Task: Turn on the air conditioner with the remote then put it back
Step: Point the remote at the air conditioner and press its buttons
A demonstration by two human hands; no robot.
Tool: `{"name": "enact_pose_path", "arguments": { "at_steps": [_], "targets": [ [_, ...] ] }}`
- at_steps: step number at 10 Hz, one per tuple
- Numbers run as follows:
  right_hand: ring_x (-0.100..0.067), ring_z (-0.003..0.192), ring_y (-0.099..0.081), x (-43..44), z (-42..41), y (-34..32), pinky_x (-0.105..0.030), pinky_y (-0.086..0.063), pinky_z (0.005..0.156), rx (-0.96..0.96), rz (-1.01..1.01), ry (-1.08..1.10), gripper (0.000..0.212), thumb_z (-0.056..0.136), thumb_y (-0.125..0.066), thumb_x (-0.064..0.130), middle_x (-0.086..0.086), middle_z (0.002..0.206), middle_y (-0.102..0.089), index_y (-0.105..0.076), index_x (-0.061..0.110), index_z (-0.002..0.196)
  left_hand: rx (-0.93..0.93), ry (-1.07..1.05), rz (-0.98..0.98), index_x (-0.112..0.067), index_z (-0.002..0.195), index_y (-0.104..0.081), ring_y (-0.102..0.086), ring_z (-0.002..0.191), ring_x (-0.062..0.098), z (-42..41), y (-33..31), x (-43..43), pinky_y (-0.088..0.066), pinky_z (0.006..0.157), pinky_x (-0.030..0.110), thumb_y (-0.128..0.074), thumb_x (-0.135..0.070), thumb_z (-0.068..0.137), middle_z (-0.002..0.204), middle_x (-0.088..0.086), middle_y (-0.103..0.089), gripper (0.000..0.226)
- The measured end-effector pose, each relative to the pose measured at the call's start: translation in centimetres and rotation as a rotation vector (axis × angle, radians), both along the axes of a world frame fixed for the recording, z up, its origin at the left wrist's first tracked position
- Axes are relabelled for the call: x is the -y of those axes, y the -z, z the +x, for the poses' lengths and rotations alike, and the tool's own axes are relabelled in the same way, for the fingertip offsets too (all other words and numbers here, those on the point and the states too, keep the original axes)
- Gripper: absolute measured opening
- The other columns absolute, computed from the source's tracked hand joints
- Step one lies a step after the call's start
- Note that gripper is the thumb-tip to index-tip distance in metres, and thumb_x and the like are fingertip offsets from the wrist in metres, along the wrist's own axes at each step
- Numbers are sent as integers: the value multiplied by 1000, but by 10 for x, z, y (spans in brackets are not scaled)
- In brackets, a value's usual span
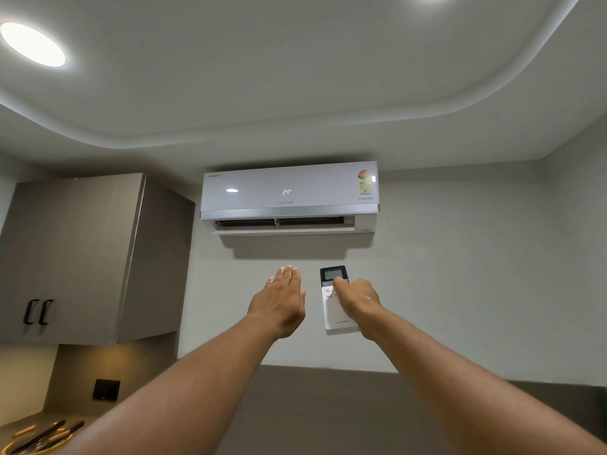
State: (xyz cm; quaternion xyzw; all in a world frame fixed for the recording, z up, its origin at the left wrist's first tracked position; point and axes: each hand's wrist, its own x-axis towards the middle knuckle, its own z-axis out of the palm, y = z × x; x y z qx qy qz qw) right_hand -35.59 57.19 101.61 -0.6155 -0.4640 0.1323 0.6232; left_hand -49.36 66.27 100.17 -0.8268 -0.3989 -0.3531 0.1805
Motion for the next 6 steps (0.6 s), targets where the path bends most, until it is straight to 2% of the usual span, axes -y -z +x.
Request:
{"name": "enact_pose_path", "arguments": {
  "at_steps": [6],
  "targets": [
    [-25, 64, -59, -5, 2, 3, -26, -43, 54, -16, -3, 2, 22, 85, -46, 31, -9, 77, -63, -56, 13, 76, 6, -5, -3, -9, 151, -3, 0, 147, 19, -3, 1, -2, -4, 116, 34, -15, -34, 101, 161, 7, -1, 58]
  ]
}}
